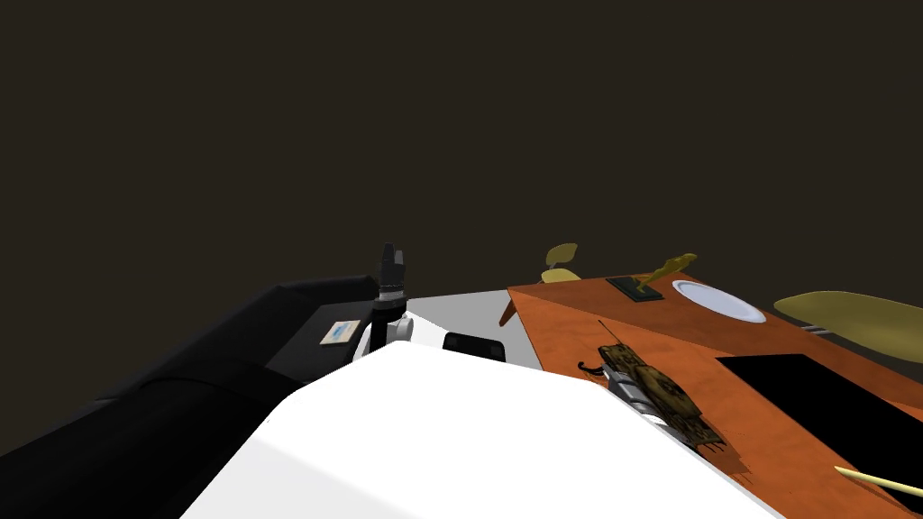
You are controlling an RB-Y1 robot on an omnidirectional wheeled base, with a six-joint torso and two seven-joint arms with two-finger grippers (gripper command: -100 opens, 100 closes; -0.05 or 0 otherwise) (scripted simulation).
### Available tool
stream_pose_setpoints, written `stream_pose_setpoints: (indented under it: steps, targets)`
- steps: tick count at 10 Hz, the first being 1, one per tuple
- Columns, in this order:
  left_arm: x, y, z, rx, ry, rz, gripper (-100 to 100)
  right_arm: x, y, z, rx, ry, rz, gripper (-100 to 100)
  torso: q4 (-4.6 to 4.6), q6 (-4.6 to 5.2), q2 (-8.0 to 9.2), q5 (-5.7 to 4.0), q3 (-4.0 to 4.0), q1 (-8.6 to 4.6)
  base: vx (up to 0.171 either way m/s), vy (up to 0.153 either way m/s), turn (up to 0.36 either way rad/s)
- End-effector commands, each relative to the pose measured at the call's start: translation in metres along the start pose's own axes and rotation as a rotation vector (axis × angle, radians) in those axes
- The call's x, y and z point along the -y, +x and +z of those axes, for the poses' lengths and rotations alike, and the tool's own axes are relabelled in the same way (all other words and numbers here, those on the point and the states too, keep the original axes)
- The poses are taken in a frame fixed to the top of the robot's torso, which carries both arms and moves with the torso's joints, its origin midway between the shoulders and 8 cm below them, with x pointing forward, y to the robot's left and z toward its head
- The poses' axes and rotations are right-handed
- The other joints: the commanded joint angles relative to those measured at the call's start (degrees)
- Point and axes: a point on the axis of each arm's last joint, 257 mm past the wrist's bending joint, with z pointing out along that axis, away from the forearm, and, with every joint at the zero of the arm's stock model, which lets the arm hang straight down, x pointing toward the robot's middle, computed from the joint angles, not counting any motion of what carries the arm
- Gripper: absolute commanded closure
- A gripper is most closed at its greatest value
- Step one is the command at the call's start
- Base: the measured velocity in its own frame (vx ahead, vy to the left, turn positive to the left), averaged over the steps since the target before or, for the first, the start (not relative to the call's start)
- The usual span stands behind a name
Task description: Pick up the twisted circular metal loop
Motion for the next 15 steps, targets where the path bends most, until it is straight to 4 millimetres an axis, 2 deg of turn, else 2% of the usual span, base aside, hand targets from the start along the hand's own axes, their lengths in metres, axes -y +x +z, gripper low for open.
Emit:
stream_pose_setpoints:
  steps: [1, 2, 4, 5, 7, 8, 10, 11, 13, 14, 15]
  targets:
    - [0.0, 0.0, 0.0, 0.0, 0.0, 0.0, 0, 0.001, -0.006, 0.007, 0.012, -0.01, 0.007, 100, 0.0, 0.0, 0.0, 0.0, 0.0, 0.0, -0.123, -0.038, 0.044]
    - [0.0, 0.0, 0.0, 0.0, 0.0, 0.0, 0, 0.013, -0.014, 0.023, 0.009, 0.001, 0.034, 100, 0.01, 0.09, 0.15, 0.0, 0.08, -0.07, -0.139, -0.055, 0.019]
    - [0.0, 0.0, 0.0, 0.0, 0.0, 0.0, 0, 0.007, -0.019, 0.023, 0.029, -0.021, 0.017, 100, 0.02, 0.11, 0.21, -0.04, 0.12, -0.14, -0.084, -0.033, 0.013]
    - [0.0, 0.0, 0.0, 0.0, 0.0, 0.0, 0, 0.019, -0.024, 0.038, 0.019, -0.014, 0.051, 100, -0.02, 0.11, 0.04, -0.02, 0.02, -0.05, -0.079, -0.018, 0.021]
    - [0.0, 0.0, 0.0, 0.0, 0.0, 0.0, 0, 0.015, -0.029, 0.038, 0.039, -0.03, 0.023, 100, -0.04, 0.04, 0.0, -0.12, -0.01, -0.06, -0.064, -0.019, 0.023]
    - [0.0, 0.0, 0.0, 0.0, 0.0, 0.0, 0, 0.027, -0.034, 0.053, 0.025, -0.022, 0.056, 100, -0.12, 0.09, -0.09, -0.19, -0.09, -0.07, -0.105, -0.046, 0.02]
    - [0.0, 0.0, 0.0, 0.0, 0.0, 0.0, 0, 0.023, -0.038, 0.053, 0.043, -0.037, 0.027, 100, -0.14, 0.09, 0.02, -0.32, -0.05, -0.21, -0.069, -0.022, 0.022]
    - [0.0, 0.0, 0.0, 0.0, 0.0, 0.0, 0, 0.037, -0.042, 0.067, 0.026, -0.027, 0.055, 100, -0.22, 0.14, -0.11, -0.36, -0.15, -0.17, -0.083, -0.016, 0.015]
    - [0.0, 0.0, 0.0, 0.0, 0.0, 0.0, 0, 0.033, -0.045, 0.067, 0.04, -0.042, 0.029, 100, -0.22, 0.16, 0.0, -0.39, -0.1, -0.23, -0.069, -0.018, 0.019]
    - [0.0, 0.0, 0.0, 0.0, 0.0, 0.0, 0, 0.049, -0.048, 0.08, 0.021, -0.027, 0.055, 100, -0.28, 0.19, -0.09, -0.43, -0.17, -0.24, -0.094, -0.042, 0.019]
    - [0.0, 0.0, 0.0, 0.0, 0.0, 0.0, 0, 0.046, -0.049, 0.08, 0.026, -0.039, 0.043, 100, -0.26, 0.15, -0.02, -0.47, -0.13, -0.36, -0.096, -0.032, 0.039]
